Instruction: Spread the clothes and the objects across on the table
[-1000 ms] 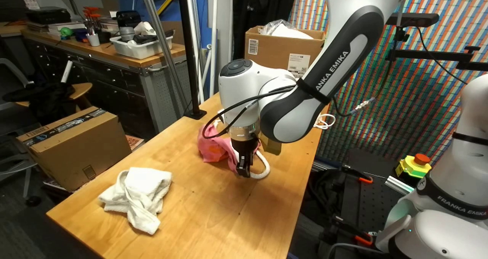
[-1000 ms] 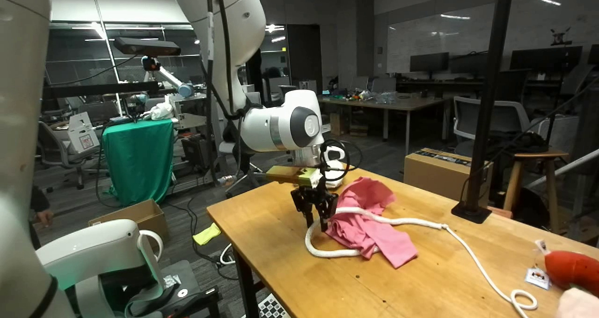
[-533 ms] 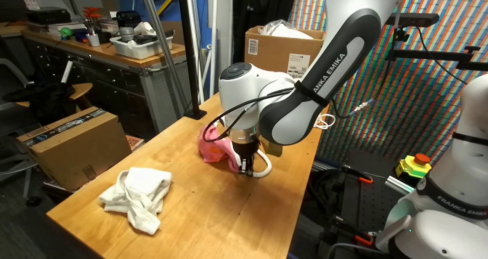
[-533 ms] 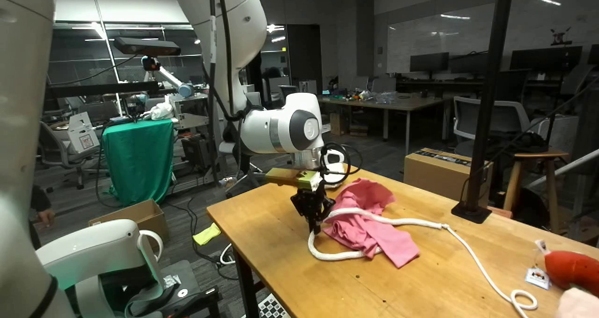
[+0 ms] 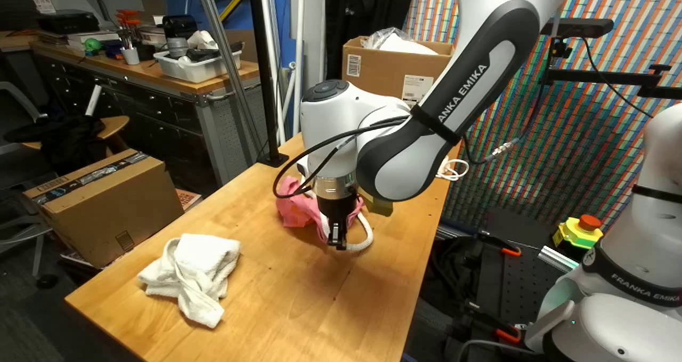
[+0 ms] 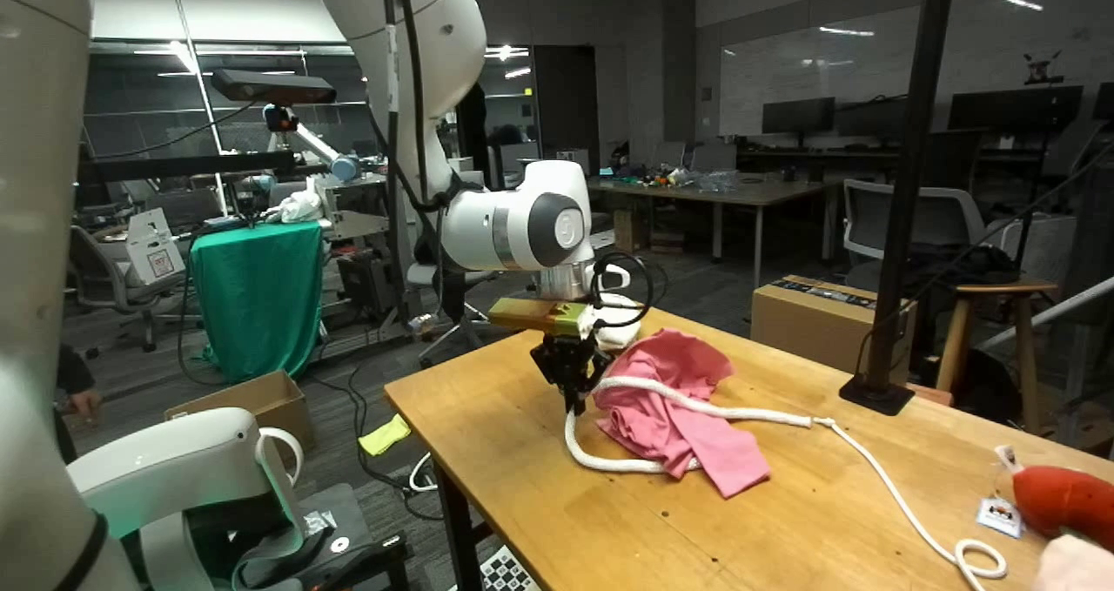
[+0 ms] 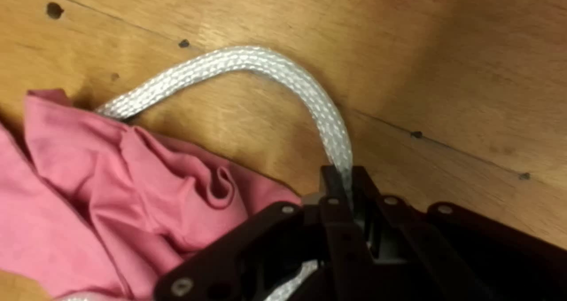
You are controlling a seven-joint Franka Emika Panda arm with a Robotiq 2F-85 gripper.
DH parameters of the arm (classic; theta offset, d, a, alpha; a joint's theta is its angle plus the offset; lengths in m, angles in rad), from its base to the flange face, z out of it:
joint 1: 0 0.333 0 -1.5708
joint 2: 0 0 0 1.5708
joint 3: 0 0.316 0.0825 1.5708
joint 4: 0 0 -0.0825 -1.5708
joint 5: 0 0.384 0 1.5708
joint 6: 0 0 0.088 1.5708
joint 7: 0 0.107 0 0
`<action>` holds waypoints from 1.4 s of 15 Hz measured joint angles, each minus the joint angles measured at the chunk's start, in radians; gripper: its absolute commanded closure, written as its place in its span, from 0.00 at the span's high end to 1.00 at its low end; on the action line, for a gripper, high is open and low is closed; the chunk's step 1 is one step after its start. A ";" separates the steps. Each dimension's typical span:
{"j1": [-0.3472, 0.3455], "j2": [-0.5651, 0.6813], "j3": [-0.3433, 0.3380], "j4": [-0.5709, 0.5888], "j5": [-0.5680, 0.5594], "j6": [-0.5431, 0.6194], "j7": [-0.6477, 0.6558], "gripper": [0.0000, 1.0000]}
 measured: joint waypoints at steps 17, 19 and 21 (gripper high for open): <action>0.006 -0.174 0.145 0.046 0.155 0.000 -0.344 0.07; 0.008 -0.191 0.158 0.046 0.182 0.000 -0.391 0.07; 0.010 -0.210 0.171 0.046 0.206 0.000 -0.433 0.07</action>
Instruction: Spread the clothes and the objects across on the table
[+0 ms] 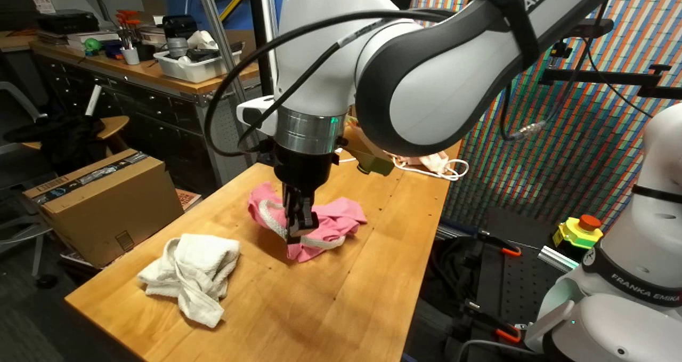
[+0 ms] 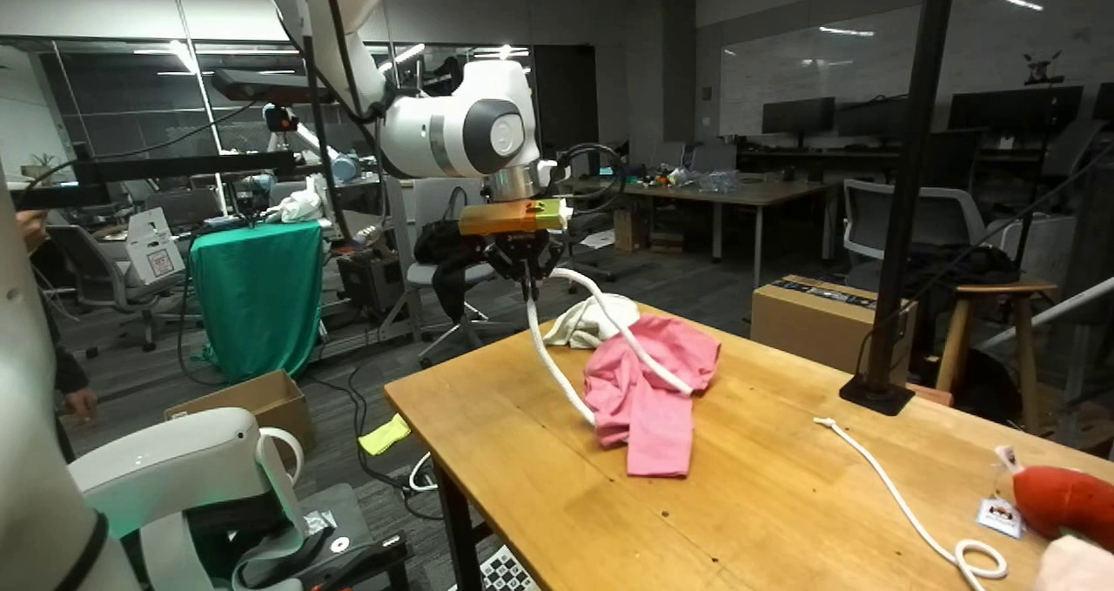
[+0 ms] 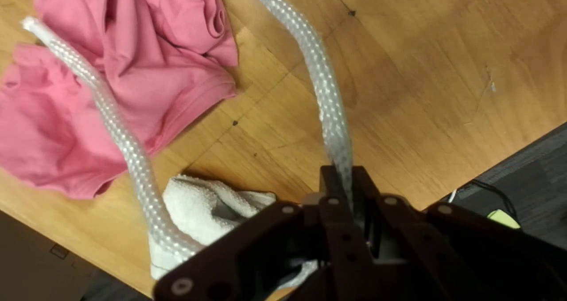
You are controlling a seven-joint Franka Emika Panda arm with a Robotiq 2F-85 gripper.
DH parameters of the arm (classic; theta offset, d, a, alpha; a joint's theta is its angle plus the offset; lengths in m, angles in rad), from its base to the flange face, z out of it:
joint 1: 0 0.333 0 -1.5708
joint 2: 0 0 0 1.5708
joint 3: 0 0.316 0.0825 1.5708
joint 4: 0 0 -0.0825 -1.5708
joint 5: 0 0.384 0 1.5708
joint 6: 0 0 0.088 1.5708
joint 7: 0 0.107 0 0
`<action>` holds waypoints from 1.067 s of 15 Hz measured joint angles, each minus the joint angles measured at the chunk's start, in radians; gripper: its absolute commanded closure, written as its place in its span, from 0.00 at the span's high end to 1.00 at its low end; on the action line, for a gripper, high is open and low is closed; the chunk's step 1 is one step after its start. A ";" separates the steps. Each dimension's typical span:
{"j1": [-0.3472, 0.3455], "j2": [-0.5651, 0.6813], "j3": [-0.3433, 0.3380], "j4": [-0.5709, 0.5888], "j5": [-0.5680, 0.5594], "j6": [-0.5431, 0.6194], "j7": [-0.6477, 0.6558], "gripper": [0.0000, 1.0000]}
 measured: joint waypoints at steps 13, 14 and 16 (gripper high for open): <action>0.047 -0.028 0.025 0.095 0.234 -0.153 -0.166 0.06; 0.045 -0.022 0.025 0.114 0.284 -0.191 -0.195 0.06; 0.039 -0.008 0.024 0.153 0.358 -0.259 -0.236 0.06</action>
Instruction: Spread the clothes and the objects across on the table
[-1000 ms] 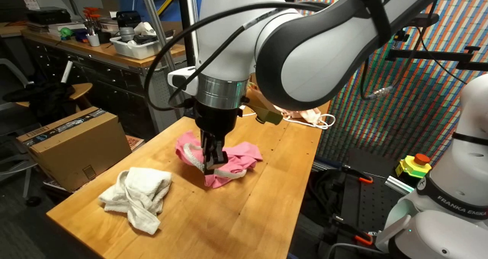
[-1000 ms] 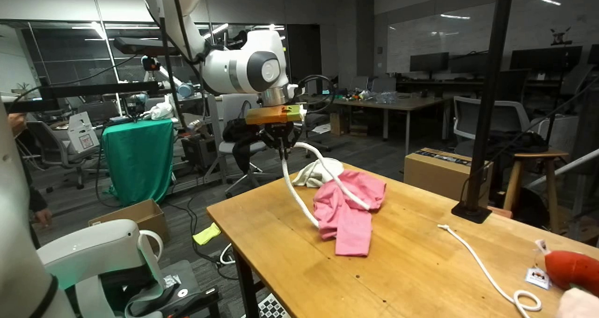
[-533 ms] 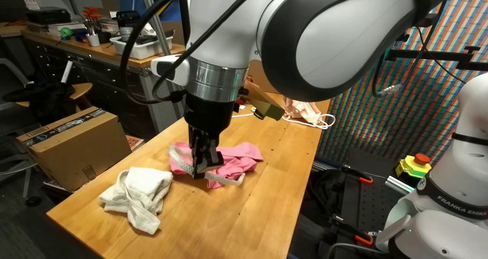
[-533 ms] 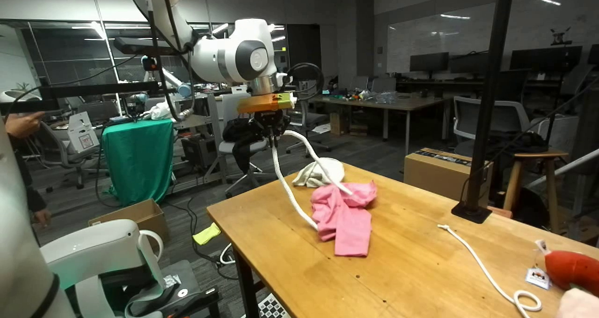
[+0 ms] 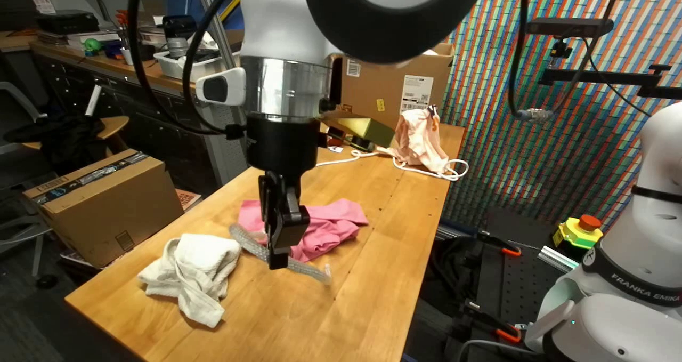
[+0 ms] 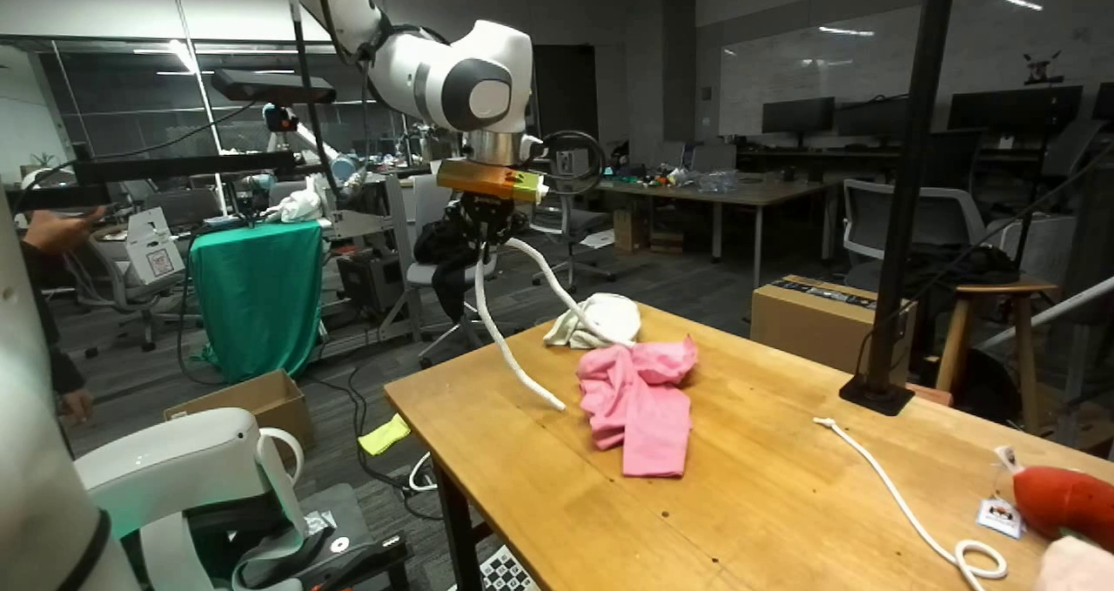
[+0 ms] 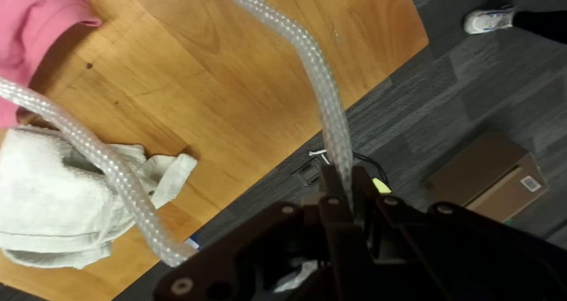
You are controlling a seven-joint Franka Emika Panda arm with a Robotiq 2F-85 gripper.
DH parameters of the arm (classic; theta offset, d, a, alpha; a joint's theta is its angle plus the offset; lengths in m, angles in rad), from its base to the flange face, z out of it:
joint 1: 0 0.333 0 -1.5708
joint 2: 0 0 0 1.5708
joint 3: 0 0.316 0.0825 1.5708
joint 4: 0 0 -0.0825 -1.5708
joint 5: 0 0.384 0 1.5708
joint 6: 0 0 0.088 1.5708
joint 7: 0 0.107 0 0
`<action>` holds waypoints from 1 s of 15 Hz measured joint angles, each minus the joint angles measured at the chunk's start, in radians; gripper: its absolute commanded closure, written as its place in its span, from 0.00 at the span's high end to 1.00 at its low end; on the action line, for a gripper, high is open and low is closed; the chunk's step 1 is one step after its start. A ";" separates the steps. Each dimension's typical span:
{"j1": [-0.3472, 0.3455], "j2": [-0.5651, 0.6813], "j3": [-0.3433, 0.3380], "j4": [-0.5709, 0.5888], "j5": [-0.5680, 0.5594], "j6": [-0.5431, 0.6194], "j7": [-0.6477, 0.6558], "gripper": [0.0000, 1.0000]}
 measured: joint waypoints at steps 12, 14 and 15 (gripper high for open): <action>-0.018 0.059 -0.002 0.148 0.165 -0.221 -0.056 0.06; -0.013 0.058 0.005 0.164 0.172 -0.232 -0.059 0.06; -0.010 0.057 0.010 0.170 0.178 -0.234 -0.060 0.06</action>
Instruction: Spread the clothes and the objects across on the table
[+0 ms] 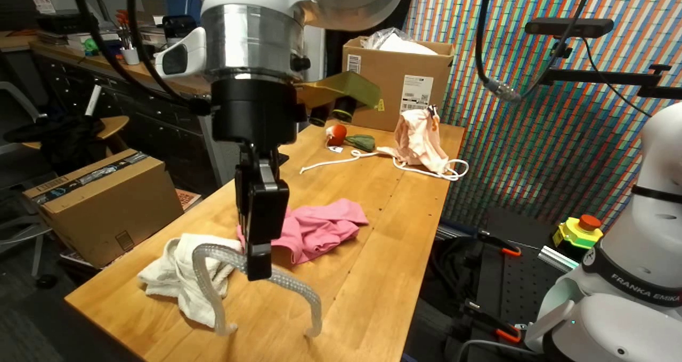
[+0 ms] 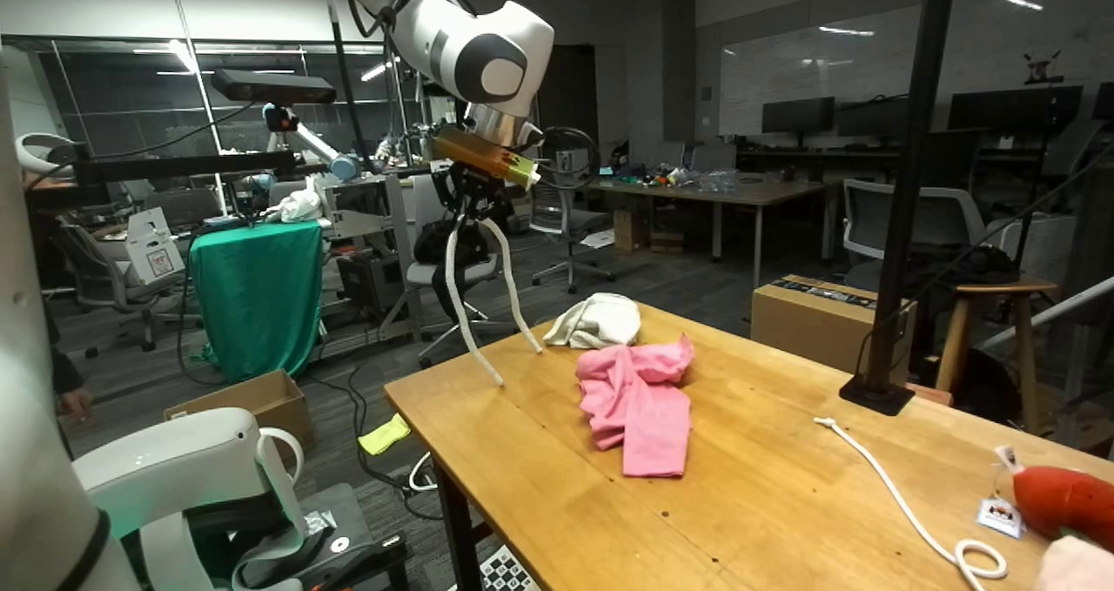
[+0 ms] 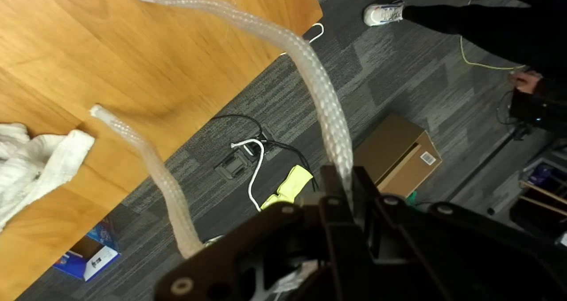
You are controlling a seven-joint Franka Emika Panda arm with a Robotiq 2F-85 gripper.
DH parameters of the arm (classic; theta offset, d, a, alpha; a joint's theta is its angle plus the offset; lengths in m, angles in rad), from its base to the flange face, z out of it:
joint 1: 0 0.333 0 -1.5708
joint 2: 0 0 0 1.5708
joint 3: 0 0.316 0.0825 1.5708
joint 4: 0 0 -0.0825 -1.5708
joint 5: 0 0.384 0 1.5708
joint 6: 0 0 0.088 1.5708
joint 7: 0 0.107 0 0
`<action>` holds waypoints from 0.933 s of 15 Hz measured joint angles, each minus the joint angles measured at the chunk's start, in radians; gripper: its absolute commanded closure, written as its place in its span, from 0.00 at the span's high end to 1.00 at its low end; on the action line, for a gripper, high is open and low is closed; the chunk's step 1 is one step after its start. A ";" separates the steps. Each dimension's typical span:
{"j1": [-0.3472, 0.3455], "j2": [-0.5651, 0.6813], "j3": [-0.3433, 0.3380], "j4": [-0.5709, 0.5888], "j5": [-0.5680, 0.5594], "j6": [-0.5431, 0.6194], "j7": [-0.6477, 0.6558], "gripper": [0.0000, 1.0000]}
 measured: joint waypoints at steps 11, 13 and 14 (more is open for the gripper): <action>0.019 0.019 0.014 -0.011 0.050 -0.041 0.004 0.06; 0.018 0.034 0.011 -0.025 0.046 -0.058 0.004 0.06; 0.018 0.041 0.009 -0.035 0.039 -0.063 0.004 0.06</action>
